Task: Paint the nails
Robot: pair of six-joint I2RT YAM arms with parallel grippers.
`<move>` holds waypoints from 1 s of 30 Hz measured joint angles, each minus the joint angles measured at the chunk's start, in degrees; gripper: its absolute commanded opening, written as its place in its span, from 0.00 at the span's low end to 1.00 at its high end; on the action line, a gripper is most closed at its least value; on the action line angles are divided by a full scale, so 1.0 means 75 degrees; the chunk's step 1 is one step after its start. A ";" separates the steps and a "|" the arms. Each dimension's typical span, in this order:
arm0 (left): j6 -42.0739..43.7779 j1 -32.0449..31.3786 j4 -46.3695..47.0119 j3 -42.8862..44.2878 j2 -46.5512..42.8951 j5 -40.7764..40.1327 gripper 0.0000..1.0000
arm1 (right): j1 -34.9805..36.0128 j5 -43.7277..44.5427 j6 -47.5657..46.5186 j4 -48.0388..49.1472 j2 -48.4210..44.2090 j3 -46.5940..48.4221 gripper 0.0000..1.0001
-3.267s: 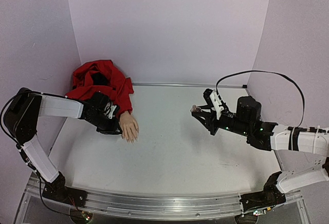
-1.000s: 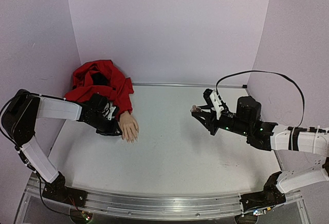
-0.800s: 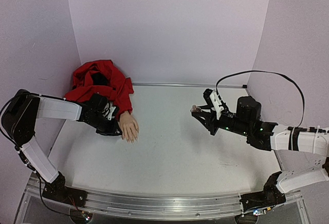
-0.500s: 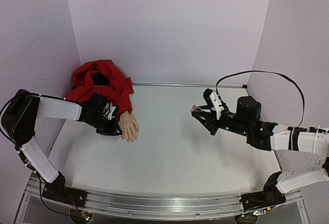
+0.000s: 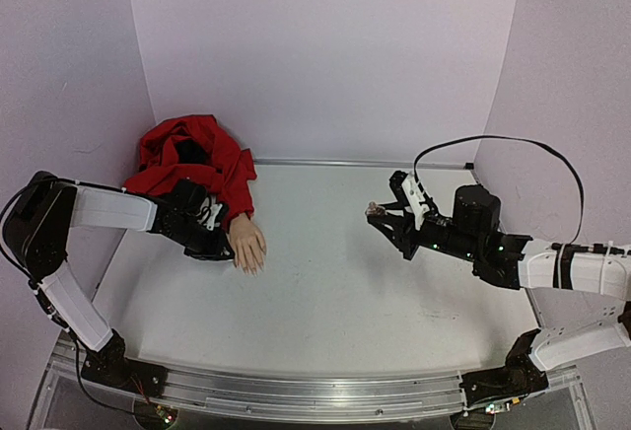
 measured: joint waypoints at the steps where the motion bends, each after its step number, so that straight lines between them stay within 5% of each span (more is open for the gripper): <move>1: 0.0000 0.0000 0.0000 0.0000 0.0000 0.0000 0.00 | 0.0000 0.0003 0.0000 0.0000 0.0000 0.0000 0.00; 30: 0.0023 0.0000 0.0624 -0.0277 -0.0458 -0.0195 0.00 | 0.0000 0.0003 0.0000 0.0000 0.0000 0.0000 0.00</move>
